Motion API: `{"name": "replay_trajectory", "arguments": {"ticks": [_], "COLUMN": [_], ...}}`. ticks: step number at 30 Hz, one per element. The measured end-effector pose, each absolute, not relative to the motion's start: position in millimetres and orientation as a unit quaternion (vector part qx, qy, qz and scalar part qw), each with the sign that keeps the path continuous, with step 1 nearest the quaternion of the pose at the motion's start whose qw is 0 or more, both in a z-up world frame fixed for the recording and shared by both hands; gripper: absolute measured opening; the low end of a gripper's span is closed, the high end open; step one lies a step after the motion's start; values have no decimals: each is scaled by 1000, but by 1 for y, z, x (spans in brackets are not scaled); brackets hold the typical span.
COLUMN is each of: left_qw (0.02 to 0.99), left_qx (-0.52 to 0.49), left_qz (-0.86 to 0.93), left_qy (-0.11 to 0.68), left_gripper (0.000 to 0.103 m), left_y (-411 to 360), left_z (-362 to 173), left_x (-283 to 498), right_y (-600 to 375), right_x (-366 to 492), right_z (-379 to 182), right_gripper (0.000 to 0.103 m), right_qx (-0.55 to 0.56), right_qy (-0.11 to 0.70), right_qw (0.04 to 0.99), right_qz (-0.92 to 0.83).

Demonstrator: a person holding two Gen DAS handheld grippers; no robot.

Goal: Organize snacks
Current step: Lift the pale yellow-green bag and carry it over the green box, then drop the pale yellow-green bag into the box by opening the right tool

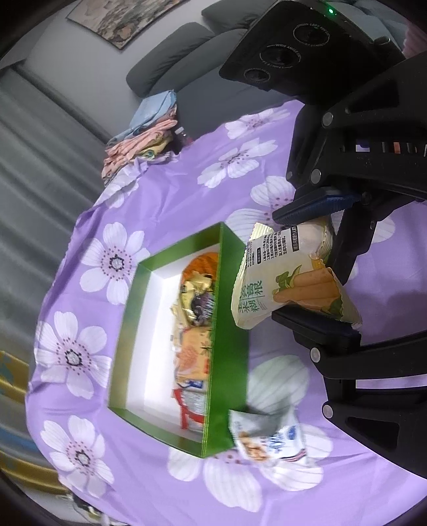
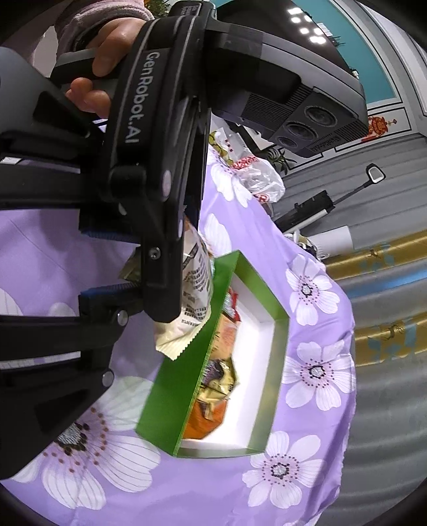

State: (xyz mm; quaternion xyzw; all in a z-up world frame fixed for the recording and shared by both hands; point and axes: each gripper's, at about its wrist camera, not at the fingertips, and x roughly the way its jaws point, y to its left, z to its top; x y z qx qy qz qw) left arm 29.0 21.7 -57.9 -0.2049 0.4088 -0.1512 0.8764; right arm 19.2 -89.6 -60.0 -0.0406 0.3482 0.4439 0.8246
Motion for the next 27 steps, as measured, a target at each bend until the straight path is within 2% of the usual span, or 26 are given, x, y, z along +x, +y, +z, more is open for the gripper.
{"name": "replay_trajectory", "arguments": {"ticks": [14,27], "left_qw": [889,863], "left_qx": [-181,-213], "left_qz": [-158,-145], "left_qy": [390,436], "left_gripper": [52,52], "left_y": [29,53], "left_z": [-28,-64], "left_x": [95,159], "right_y": [-78,-54], "right_x": [83,142], "right_z": [-36,-68], "right_gripper": [23,25], "right_qx": [-38,-42], "right_qy": [318,360], "right_qw": [843,834], "right_qz": [433,416]}}
